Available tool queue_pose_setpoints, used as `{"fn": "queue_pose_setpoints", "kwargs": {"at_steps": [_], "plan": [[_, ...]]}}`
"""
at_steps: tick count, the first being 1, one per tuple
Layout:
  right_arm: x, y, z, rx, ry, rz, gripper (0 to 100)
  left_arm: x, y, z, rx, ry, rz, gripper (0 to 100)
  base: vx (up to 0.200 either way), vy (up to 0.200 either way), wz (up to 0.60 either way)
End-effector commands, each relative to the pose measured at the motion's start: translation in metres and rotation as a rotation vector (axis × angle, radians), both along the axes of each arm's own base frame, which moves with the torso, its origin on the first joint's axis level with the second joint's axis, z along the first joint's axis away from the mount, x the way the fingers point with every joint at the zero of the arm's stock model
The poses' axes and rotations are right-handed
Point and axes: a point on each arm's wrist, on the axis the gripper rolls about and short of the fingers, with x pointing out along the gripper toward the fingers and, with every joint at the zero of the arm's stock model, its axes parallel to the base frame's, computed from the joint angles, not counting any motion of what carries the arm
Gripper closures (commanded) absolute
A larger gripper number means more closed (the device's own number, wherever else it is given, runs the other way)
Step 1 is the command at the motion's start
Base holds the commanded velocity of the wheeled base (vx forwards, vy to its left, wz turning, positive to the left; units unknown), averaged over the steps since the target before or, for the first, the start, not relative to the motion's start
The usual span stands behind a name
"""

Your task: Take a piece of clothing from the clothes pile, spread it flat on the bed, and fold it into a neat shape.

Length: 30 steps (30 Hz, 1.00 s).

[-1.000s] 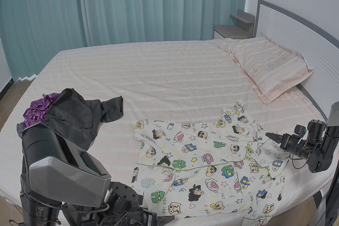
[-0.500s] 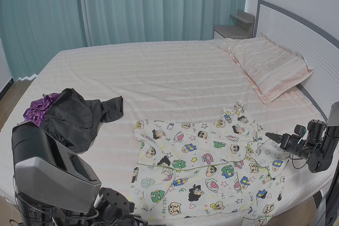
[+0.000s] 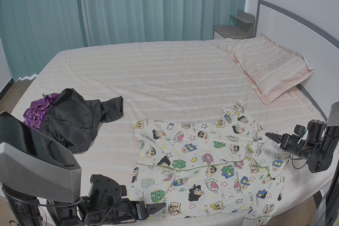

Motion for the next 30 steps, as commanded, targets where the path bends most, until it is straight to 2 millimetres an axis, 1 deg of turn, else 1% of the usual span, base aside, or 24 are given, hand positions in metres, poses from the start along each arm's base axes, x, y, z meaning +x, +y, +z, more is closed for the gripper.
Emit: {"fn": "queue_pose_setpoints", "kwargs": {"at_steps": [1,2,4,8,16,20,26,27,30], "plan": [[0.0,0.0,0.0,0.0,0.002,0.001,0,0.02,-0.006,-0.025,0.065,0.005,0.117,0,0.0,0.0,0.0],[0.0,0.001,-0.001,0.0,0.002,0.002,0,0.021,-0.007,-0.032,0.098,0.0,0.136,0,0.0,0.0,0.0],[0.0,0.001,-0.001,0.0,0.002,0.002,0,0.023,-0.008,-0.035,0.118,-0.014,0.149,0,0.0,0.0,0.0],[0.0,0.001,-0.001,0.0,0.002,0.002,0,0.027,-0.011,-0.035,0.111,-0.025,0.151,0,0.0,0.0,0.0],[0.0,0.001,-0.001,0.001,0.003,0.002,0,0.041,-0.019,-0.034,0.076,-0.065,0.171,0,0.0,0.0,0.0],[0.0,0.001,0.0,0.0,0.002,0.002,0,0.05,-0.02,-0.038,0.077,-0.066,0.191,0,0.0,0.0,0.0],[0.0,0.001,0.0,0.0,0.0,0.002,0,0.055,-0.02,-0.041,0.077,-0.067,0.203,0,0.0,0.0,0.0],[0.0,0.001,0.0,0.0,0.0,0.002,0,0.055,-0.02,-0.042,0.078,-0.066,0.201,100,0.0,0.0,0.0],[0.0,0.001,0.0,0.0,0.0,0.002,0,0.056,-0.02,-0.041,0.078,-0.068,0.202,100,0.0,0.0,0.0]]}}
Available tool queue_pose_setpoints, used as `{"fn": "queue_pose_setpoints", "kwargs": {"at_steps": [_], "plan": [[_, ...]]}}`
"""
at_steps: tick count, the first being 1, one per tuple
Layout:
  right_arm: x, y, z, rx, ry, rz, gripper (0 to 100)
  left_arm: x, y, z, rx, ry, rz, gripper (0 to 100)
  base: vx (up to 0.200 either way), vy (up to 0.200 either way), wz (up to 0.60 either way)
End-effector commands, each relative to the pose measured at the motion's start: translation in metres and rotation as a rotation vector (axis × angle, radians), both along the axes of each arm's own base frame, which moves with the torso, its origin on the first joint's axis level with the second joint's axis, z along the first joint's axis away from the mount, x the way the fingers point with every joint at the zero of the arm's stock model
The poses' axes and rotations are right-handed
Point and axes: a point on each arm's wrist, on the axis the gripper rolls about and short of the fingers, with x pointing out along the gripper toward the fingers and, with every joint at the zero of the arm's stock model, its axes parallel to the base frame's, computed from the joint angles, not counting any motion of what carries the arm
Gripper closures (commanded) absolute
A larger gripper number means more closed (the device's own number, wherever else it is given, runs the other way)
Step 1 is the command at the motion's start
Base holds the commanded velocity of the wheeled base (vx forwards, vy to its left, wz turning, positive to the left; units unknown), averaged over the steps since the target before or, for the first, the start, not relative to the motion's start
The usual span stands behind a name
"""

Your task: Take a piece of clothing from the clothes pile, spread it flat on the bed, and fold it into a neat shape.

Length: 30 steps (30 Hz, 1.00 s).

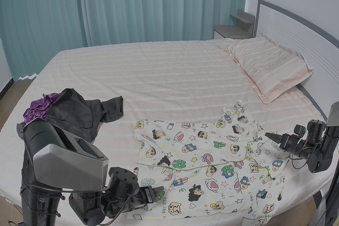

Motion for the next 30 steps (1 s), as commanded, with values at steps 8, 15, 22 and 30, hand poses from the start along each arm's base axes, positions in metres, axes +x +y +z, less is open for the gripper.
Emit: {"fn": "queue_pose_setpoints", "kwargs": {"at_steps": [8,15,22,30], "plan": [[0.0,0.0,0.0,0.0,-0.002,0.0,0,0.0,0.004,-0.003,0.021,0.018,0.017,100,0.0,0.0,0.0],[0.0,0.0,0.0,0.001,0.0,0.001,0,0.012,0.015,0.011,0.024,-0.05,0.062,100,0.0,0.0,0.0],[0.0,0.0,0.0,0.001,0.0,0.001,0,0.02,0.023,0.025,0.007,-0.1,0.09,100,0.0,0.0,0.0],[0.0,0.0,0.001,0.0,-0.003,0.001,0,0.045,0.035,0.025,0.066,-0.177,0.105,100,0.0,0.0,0.0]]}}
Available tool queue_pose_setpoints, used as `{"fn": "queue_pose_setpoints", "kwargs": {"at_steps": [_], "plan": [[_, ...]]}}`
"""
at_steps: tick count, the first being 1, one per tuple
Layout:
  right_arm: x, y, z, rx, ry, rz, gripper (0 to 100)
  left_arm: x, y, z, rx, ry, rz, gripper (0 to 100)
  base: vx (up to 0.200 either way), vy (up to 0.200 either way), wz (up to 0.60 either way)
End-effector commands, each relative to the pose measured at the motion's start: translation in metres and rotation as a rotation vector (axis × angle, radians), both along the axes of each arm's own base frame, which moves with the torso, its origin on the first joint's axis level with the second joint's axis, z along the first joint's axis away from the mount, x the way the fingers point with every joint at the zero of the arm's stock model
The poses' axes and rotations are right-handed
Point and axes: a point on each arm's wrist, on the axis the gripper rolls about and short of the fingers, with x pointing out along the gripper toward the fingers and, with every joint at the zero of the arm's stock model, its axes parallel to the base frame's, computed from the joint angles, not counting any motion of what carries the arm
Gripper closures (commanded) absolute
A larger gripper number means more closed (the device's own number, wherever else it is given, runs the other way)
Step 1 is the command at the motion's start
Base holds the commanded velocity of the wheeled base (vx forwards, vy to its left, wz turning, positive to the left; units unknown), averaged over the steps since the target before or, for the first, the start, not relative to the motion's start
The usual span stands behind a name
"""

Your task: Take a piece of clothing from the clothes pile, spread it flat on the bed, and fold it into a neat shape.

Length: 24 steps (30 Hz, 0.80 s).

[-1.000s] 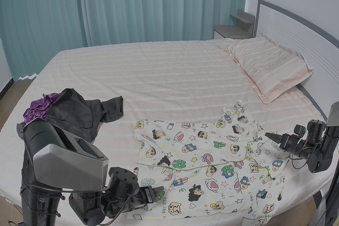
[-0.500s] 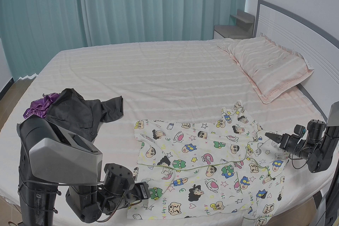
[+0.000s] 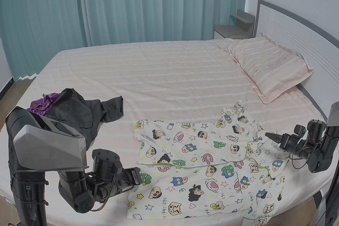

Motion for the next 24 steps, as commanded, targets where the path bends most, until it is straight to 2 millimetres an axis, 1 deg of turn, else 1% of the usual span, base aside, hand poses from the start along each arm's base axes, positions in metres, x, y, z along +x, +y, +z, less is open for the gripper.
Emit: {"fn": "queue_pose_setpoints", "kwargs": {"at_steps": [1,5,8,16,20,21,24], "plan": [[0.0,0.0,0.001,-0.001,-0.004,0.0,0,0.018,0.007,-0.004,-0.003,-0.021,0.044,100,0.0,0.0,0.0],[0.0,0.0,0.001,-0.001,-0.004,0.0,0,0.024,0.014,-0.017,0.042,-0.004,0.053,100,0.0,0.0,0.0],[0.0,0.0,0.001,0.0,-0.003,0.0,0,0.029,0.014,-0.023,0.045,-0.001,0.059,100,0.0,0.0,0.0],[0.0,0.0,0.0,0.0,0.002,-0.001,0,0.042,0.011,-0.027,0.055,0.008,0.062,100,0.0,0.0,0.0],[0.0,0.001,0.0,0.0,0.002,0.001,0,0.048,0.007,-0.025,0.046,-0.007,0.062,100,0.0,0.0,0.0],[0.0,0.0,0.0,0.0,0.0,-0.001,0,0.05,0.006,-0.025,0.043,-0.012,0.064,0,0.0,0.0,0.0],[0.0,-0.001,-0.001,-0.002,0.0,-0.003,0,0.054,0.007,-0.022,0.035,-0.028,0.074,0,0.0,0.0,0.0]]}}
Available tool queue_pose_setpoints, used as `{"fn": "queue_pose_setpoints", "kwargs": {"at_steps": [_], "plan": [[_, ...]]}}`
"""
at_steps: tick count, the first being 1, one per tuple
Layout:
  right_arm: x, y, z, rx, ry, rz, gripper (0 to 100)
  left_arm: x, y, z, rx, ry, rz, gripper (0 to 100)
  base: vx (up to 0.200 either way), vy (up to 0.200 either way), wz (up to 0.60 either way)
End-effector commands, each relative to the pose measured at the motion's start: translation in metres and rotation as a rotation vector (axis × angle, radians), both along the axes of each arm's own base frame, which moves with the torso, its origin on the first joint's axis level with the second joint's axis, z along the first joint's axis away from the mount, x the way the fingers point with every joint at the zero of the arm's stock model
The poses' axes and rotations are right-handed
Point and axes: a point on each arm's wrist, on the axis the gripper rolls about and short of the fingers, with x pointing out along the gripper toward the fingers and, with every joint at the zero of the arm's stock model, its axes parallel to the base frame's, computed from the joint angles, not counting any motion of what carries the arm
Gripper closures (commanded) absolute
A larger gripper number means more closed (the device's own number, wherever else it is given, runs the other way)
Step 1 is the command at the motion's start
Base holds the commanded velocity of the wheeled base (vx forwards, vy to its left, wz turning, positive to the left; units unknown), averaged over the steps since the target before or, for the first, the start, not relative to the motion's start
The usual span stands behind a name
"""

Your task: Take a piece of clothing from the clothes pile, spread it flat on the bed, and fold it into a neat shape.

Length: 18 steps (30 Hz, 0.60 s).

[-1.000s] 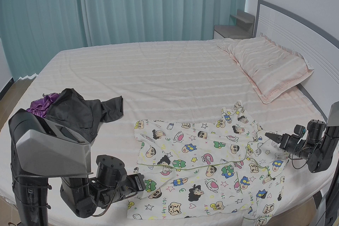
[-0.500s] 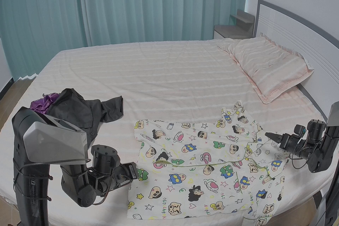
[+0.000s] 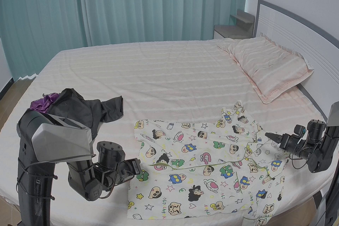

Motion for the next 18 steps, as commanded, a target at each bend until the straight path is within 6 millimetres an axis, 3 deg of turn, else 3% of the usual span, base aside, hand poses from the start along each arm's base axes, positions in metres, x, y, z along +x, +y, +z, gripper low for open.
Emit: {"fn": "queue_pose_setpoints", "kwargs": {"at_steps": [1,7,12,18], "plan": [[0.001,-0.002,-0.001,0.0,-0.002,-0.005,0,0.006,0.001,0.002,-0.01,-0.019,0.015,0,0.0,0.0,0.0],[0.009,-0.015,0.0,-0.008,-0.03,-0.045,0,0.008,0.018,0.019,-0.083,-0.034,0.122,0,0.0,0.0,0.0],[0.029,-0.028,0.0,0.007,-0.038,-0.097,0,-0.012,0.036,0.039,-0.217,0.023,0.182,0,0.0,0.0,0.0],[0.083,-0.024,-0.006,-0.019,0.042,-0.136,0,-0.036,0.04,0.054,-0.37,0.1,0.155,0,0.0,0.0,0.0]]}}
